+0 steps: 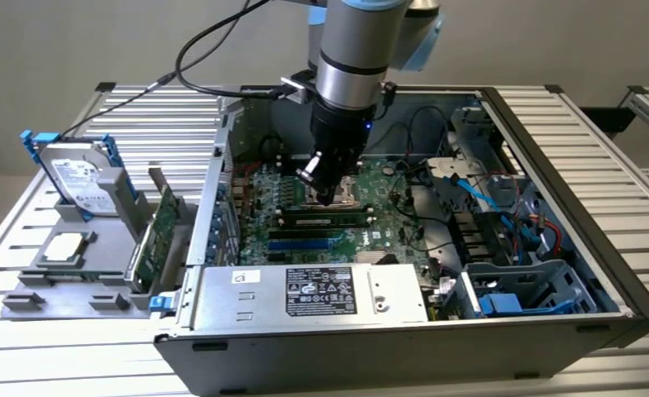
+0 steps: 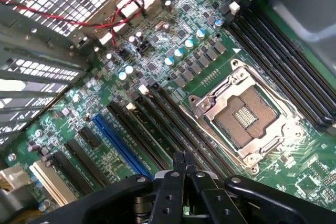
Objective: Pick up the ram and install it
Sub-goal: 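Press down the ram until it locks into place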
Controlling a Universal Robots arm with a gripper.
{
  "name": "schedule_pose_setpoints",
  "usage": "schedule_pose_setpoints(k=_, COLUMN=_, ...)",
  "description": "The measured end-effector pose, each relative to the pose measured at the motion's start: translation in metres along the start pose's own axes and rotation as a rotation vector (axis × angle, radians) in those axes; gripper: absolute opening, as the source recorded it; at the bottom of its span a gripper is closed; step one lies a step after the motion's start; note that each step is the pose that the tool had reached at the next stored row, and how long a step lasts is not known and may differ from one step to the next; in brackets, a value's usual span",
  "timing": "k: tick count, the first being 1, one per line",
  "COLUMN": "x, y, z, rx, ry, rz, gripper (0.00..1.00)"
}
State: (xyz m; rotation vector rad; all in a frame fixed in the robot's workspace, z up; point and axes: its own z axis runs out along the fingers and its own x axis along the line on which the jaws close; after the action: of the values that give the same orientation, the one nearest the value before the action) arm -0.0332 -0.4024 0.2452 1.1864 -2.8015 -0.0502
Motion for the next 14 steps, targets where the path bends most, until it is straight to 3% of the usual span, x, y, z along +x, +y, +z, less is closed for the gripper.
schedule_pose_setpoints(k=14, x=0.0000, y=0.0000, z=0.0000, rx=-0.0179, ry=-0.0158, rz=0.228, gripper=0.11)
